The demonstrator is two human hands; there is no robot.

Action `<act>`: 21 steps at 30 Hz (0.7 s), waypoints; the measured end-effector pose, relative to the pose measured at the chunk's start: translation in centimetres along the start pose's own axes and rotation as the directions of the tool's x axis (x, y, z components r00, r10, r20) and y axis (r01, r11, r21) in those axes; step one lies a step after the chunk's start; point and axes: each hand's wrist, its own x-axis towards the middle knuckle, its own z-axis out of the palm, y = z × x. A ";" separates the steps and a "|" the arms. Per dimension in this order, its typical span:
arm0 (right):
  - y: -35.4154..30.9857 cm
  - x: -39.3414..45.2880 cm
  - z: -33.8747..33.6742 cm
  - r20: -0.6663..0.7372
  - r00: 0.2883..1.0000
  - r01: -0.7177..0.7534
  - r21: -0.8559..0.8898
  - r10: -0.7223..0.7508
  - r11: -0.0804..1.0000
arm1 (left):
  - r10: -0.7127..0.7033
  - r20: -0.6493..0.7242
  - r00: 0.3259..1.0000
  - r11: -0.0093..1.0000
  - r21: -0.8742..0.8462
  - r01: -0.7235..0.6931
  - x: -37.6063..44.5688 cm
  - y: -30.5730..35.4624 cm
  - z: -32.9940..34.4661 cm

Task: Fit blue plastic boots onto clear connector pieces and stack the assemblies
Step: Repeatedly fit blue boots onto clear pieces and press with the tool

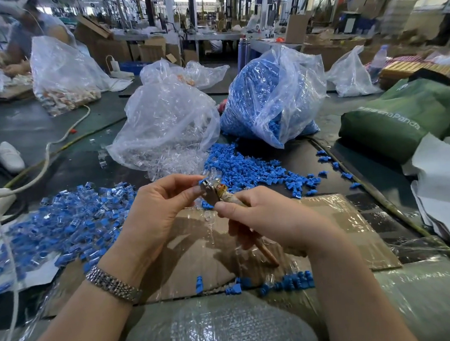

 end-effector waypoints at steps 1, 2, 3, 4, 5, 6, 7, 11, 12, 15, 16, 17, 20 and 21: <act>0.0 -0.2 -0.3 0.013 1.000 -0.005 0.026 0.005 1.000 | -0.001 -0.032 1.000 1.000 -0.008 0.000 0.1 -0.1 -0.3; 0.0 -0.3 -0.7 0.013 1.000 -0.011 0.037 0.011 0.999 | -0.002 -0.063 0.998 1.000 -0.024 0.000 0.3 -0.2 -0.6; 0.2 -0.5 -1.0 -0.005 1.000 -0.020 0.038 0.020 0.999 | 0.003 -0.089 0.996 0.999 -0.035 -0.006 0.4 -0.3 -1.1; 0.3 -0.7 -1.3 -0.040 0.999 -0.027 0.031 0.028 0.999 | 0.018 -0.114 0.993 0.999 -0.025 -0.021 0.5 -0.4 -1.5; 0.4 -0.8 -1.6 -0.089 0.996 -0.028 0.014 0.029 1.000 | 0.040 -0.141 0.989 0.999 0.018 -0.038 0.6 -0.5 -1.8; 0.6 -0.9 -2.0 -0.146 0.989 -0.024 -0.017 0.021 1.000 | 0.065 -0.175 0.982 0.994 0.100 -0.048 0.7 -0.7 -2.0; 0.6 -0.9 -2.3 -0.208 0.978 -0.020 -0.068 0.005 0.997 | 0.089 -0.217 0.972 0.977 0.210 -0.043 0.8 -0.8 -2.1; 1.6 0.0 -3.1 -0.423 0.906 -0.177 -0.350 0.014 0.920 | 0.160 -0.379 0.911 0.746 0.651 0.140 0.7 -0.9 -2.8; 2.1 0.4 -3.0 -0.452 0.891 -0.245 -0.397 0.044 0.885 | 0.166 -0.391 0.905 0.642 0.740 0.202 0.6 -0.8 -3.1; 3.7 1.4 -2.5 -0.489 0.859 -0.405 -0.465 0.153 0.788 | 0.164 -0.387 0.907 0.291 0.898 0.330 0.3 -0.7 -3.5; 4.1 1.6 -2.4 -0.491 0.851 -0.443 -0.476 0.188 0.760 | 0.165 -0.369 0.915 0.241 0.914 0.326 0.3 -0.8 -3.4; 4.4 1.8 -2.4 -0.490 0.845 -0.469 -0.487 0.214 0.737 | 0.171 -0.335 0.927 0.233 0.928 0.292 0.2 -0.8 -3.1; 4.8 2.3 -2.2 -0.479 0.844 -0.494 -0.520 0.241 0.697 | 0.226 -0.156 0.962 0.327 0.942 0.076 0.0 -0.9 -1.8; 4.8 2.4 -2.1 -0.477 0.843 -0.502 -0.529 0.250 0.684 | 0.236 -0.095 0.967 0.378 0.926 -0.002 0.0 -1.0 -1.4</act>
